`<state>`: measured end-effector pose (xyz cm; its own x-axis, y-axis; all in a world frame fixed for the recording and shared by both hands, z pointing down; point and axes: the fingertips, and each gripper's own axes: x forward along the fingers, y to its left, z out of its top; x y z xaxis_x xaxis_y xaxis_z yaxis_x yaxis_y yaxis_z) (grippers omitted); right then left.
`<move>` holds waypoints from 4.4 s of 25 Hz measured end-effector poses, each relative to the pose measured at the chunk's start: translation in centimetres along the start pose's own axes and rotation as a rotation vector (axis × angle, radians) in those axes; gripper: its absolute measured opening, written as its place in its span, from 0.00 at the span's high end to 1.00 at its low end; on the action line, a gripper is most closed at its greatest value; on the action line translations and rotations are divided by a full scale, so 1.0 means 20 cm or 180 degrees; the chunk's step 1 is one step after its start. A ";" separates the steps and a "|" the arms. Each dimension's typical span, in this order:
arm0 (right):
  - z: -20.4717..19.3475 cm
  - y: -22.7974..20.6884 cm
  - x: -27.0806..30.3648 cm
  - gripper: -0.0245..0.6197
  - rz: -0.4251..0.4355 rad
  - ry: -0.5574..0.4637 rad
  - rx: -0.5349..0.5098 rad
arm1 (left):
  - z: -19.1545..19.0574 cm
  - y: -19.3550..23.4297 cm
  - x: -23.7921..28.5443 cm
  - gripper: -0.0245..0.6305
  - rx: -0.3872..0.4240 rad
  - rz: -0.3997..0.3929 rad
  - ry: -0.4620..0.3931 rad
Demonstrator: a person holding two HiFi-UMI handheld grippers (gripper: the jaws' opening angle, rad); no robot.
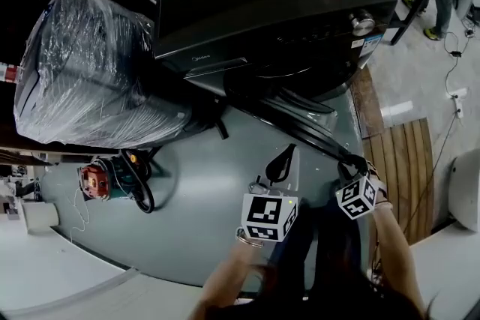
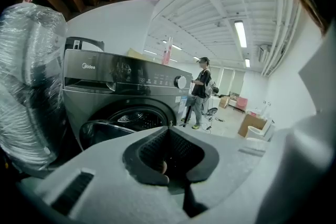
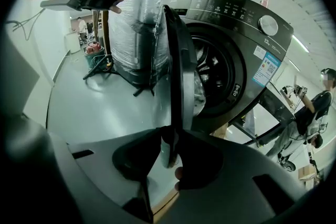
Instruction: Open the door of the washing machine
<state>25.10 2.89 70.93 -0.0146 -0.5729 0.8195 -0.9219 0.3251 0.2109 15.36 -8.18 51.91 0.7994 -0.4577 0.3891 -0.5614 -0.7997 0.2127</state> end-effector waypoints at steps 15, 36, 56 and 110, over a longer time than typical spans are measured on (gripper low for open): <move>-0.02 0.23 -0.05 0.82 -0.0074 0.0046 0.0188 | -0.05 0.07 -0.34 0.94 -0.0149 0.0286 -0.0090; 0.00 0.57 -0.10 0.82 0.0060 -0.0176 0.0359 | -0.20 0.14 -0.71 0.94 -0.0338 0.0862 -0.0162; 0.06 0.84 -0.12 0.83 -0.0106 -0.0133 0.0687 | -0.27 0.33 -0.90 0.94 -0.0343 0.0684 -0.0151; 0.49 1.77 -0.04 0.80 -0.0036 -0.0140 0.1043 | -0.47 0.87 -1.59 0.94 -0.0532 0.1093 -0.0232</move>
<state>-11.31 7.43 72.48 -0.0138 -0.6094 0.7927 -0.9975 0.0634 0.0314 -21.88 -3.84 51.56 0.5686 -0.7190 0.3996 -0.8213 -0.5236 0.2265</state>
